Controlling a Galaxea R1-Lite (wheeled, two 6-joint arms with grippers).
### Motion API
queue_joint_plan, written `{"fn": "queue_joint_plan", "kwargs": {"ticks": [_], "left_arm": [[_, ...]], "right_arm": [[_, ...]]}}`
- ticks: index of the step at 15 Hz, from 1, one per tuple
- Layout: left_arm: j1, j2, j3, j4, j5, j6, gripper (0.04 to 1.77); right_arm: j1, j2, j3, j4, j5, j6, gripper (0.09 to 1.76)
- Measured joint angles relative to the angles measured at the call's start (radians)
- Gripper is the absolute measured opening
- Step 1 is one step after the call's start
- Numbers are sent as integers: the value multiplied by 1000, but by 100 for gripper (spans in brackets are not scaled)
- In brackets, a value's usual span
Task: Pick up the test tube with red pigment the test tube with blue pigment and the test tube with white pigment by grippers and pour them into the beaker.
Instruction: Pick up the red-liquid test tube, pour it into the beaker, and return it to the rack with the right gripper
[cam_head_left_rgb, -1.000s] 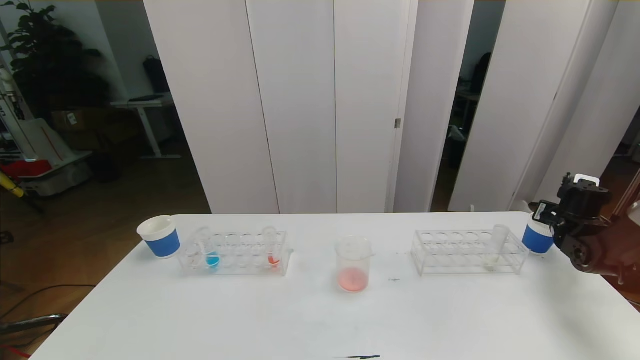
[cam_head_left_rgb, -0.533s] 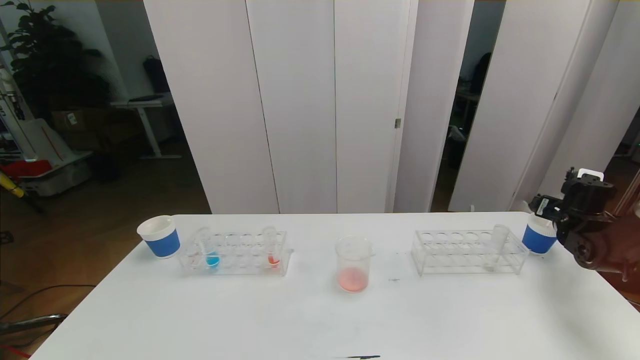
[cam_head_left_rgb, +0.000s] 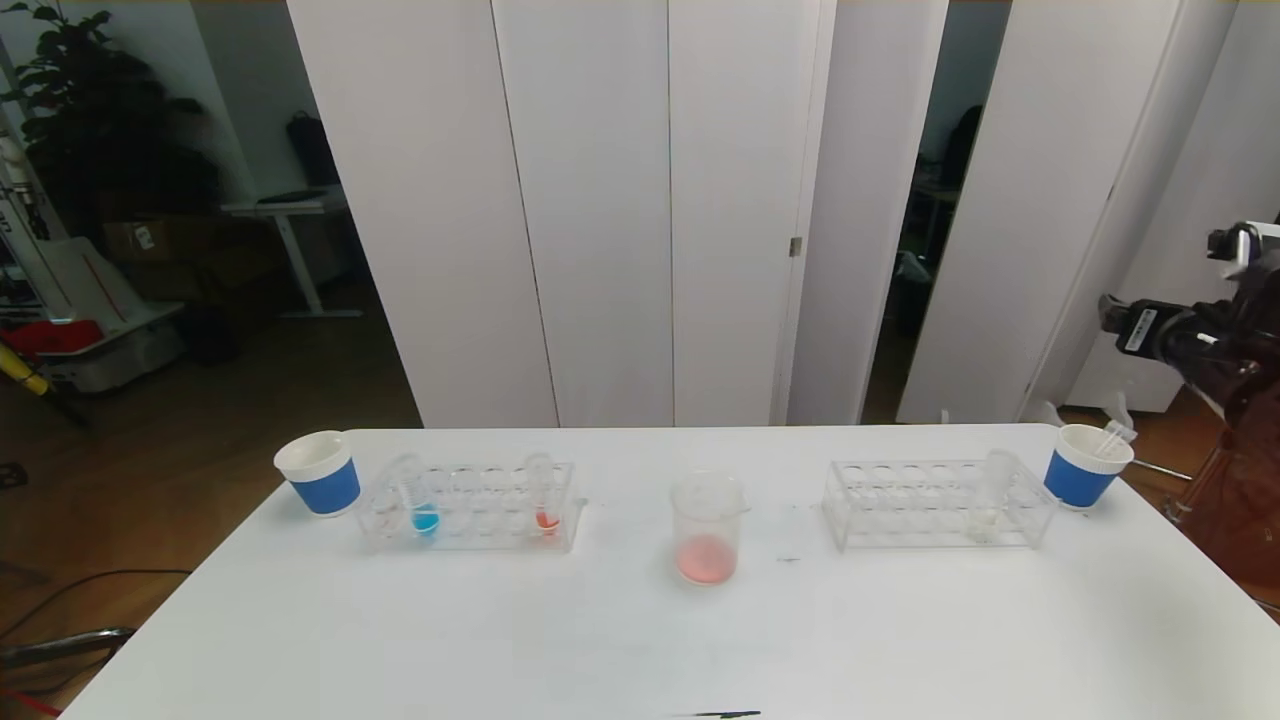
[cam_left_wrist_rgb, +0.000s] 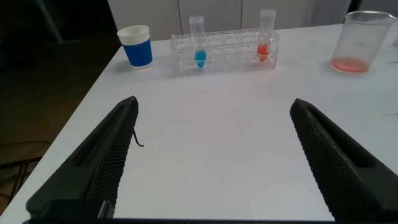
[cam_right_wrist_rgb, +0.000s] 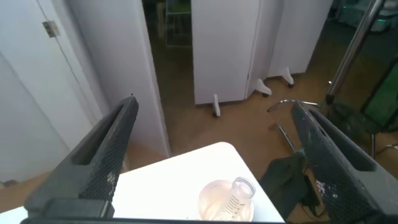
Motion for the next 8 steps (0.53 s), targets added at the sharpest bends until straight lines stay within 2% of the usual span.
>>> {"fn": "queue_joint_plan", "kwargs": {"ticks": [8], "left_arm": [[0,0,0,0,0,0,174]], "right_arm": [[109,-616,183,290,183,-45,175]]}}
